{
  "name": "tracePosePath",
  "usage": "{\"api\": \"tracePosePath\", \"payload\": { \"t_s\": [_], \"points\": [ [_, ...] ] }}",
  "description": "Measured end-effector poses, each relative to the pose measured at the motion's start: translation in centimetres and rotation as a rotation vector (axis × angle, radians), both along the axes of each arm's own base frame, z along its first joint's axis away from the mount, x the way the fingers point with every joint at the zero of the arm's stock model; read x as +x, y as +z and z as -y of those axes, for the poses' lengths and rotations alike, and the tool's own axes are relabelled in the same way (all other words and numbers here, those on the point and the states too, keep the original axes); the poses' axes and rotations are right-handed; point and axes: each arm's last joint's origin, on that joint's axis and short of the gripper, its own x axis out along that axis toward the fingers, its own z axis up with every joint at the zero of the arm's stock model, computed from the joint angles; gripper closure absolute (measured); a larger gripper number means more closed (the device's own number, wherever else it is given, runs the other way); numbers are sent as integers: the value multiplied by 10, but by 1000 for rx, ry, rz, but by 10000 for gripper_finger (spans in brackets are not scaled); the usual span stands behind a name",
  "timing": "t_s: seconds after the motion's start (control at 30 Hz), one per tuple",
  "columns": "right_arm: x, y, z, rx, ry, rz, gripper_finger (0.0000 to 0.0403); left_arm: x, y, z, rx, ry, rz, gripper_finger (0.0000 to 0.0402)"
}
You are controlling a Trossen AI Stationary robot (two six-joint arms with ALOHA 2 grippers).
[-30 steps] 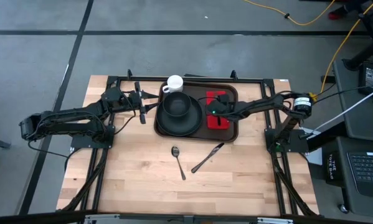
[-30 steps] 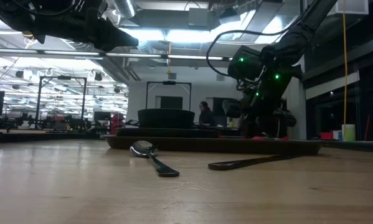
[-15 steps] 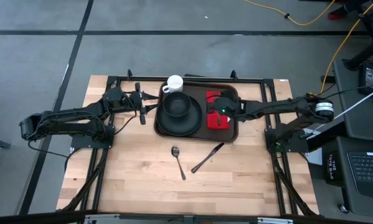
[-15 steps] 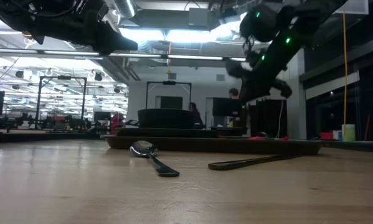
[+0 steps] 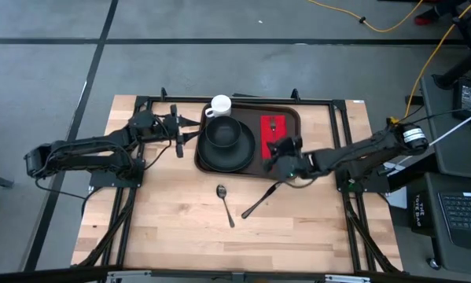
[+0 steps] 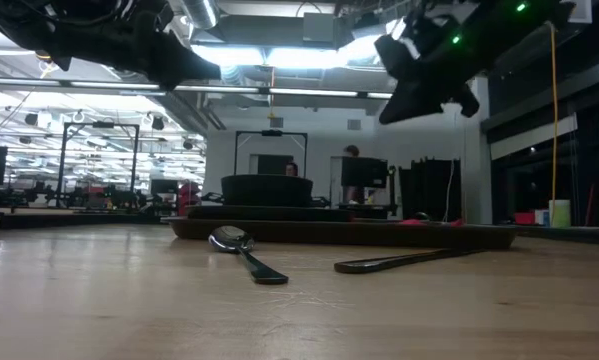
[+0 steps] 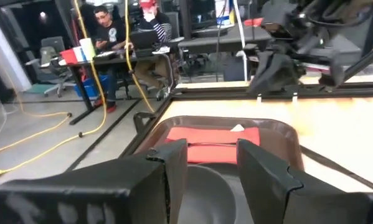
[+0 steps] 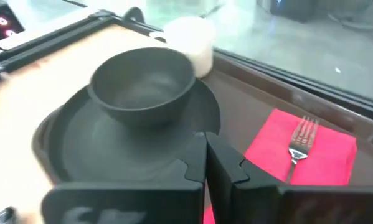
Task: Set up tray
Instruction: Put the black spoon on the red napkin to the left of the black fork
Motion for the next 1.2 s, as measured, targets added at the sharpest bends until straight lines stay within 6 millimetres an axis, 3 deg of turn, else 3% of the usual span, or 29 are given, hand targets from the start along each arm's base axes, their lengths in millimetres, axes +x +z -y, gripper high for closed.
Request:
{"api": "tracePosePath", "payload": {
  "t_s": [0.27, 0.5, 0.87, 1.03, 1.2],
  "points": [
    [0, 2, -30, -69, 36, 57, 396, -9, 4, 8, 17, -126, 19, 272],
    [16, -2, -40, -90, 97, 66, 399, -32, -25, 19, 7, -121, 51, 272],
    [78, 28, -58, -76, 222, -37, 400, -57, -29, 30, -19, -125, 80, 272],
    [109, 35, -70, 45, 251, -146, 399, -64, -30, 34, -22, -126, 75, 272],
    [142, 27, -84, 211, 321, -229, 399, -68, -29, 35, -29, -126, 94, 272]
  ]
}}
